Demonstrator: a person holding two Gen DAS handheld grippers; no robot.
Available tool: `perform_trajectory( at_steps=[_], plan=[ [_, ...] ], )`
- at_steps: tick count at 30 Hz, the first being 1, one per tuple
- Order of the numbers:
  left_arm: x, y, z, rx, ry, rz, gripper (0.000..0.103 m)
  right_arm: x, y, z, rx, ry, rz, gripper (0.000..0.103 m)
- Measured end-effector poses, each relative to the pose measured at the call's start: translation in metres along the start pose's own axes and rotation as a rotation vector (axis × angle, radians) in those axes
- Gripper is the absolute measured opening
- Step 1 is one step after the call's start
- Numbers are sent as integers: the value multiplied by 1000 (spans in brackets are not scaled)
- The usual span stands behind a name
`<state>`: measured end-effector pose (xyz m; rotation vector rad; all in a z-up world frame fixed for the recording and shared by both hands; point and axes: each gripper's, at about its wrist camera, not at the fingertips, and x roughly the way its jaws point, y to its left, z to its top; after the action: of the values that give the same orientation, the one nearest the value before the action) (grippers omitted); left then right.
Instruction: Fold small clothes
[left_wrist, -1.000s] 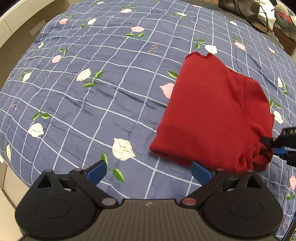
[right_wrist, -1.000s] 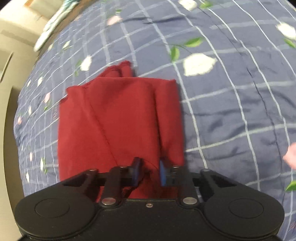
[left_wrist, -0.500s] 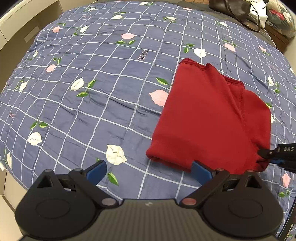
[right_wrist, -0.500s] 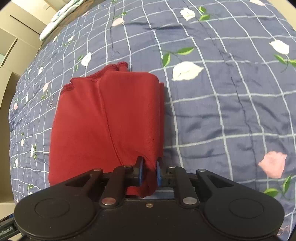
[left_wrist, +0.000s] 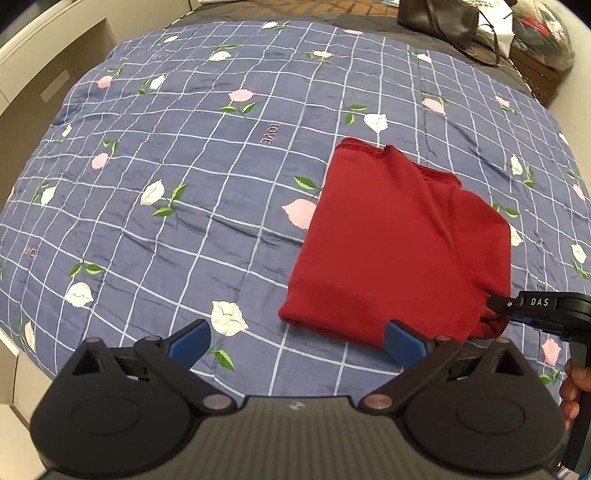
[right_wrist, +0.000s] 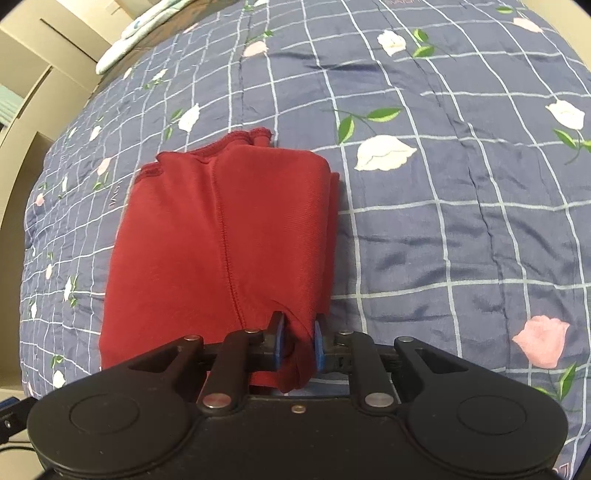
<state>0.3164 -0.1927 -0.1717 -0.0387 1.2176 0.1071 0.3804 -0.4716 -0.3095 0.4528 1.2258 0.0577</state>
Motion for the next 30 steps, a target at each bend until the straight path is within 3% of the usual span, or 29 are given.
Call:
perform_trajectory(
  at_steps=[11, 18, 20, 22, 25, 30],
  plan=[
    [-5, -5, -4, 54, 3, 2, 102, -5, -2, -5, 30, -21, 11, 18],
    [-2, 5, -7, 41, 25, 9, 102, -5, 5, -6, -27, -37, -16, 19],
    [2, 8, -8, 33, 43, 11, 102, 0, 2, -9, -21, -21, -41, 24],
    [6, 11, -10, 27, 61, 13, 102, 3, -1, -13, -6, -9, -54, 41],
    [10, 15, -12, 16, 83, 19, 102, 0, -7, -16, 22, -17, -58, 54],
    [16, 19, -9, 2, 107, 28, 102, -8, -3, -17, 10, -61, -41, 67]
  ],
)
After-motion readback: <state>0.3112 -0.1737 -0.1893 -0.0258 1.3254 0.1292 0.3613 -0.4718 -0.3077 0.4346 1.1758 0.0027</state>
